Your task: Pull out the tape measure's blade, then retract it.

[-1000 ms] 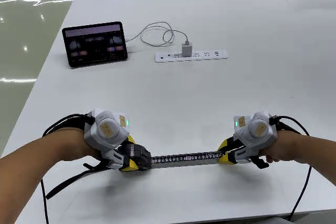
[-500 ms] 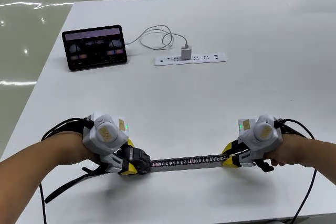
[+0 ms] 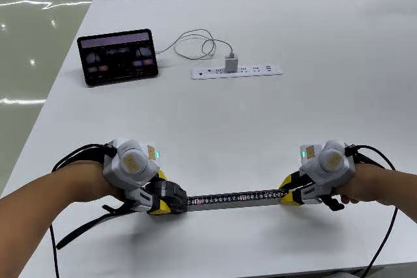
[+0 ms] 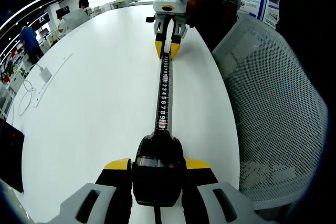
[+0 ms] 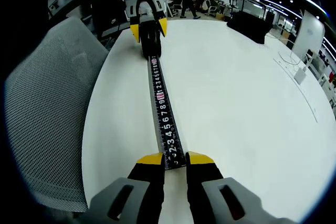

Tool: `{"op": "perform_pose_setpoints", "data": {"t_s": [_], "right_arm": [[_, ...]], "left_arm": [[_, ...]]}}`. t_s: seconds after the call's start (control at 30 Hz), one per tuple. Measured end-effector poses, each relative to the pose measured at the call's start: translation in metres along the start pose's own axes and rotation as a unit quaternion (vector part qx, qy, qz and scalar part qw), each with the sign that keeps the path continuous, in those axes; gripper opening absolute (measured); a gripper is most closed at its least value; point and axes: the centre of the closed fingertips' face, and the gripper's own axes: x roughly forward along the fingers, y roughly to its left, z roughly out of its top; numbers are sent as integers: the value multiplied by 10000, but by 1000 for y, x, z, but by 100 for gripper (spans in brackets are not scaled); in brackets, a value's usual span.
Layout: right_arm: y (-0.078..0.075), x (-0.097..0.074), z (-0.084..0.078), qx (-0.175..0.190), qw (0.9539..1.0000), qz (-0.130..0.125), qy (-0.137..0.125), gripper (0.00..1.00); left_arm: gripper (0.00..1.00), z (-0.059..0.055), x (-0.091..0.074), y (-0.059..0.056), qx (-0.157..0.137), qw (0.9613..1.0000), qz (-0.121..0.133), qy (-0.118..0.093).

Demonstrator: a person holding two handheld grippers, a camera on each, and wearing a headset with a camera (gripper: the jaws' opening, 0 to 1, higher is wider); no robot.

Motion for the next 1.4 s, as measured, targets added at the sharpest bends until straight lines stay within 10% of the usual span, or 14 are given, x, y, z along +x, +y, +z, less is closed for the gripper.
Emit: {"op": "perform_pose_setpoints", "data": {"t_s": [1.4], "right_arm": [[-6,-11,-14,95,9999,-57,84,11]], "left_arm": [[32,0,0,0,-9,10000,25,10]]}}
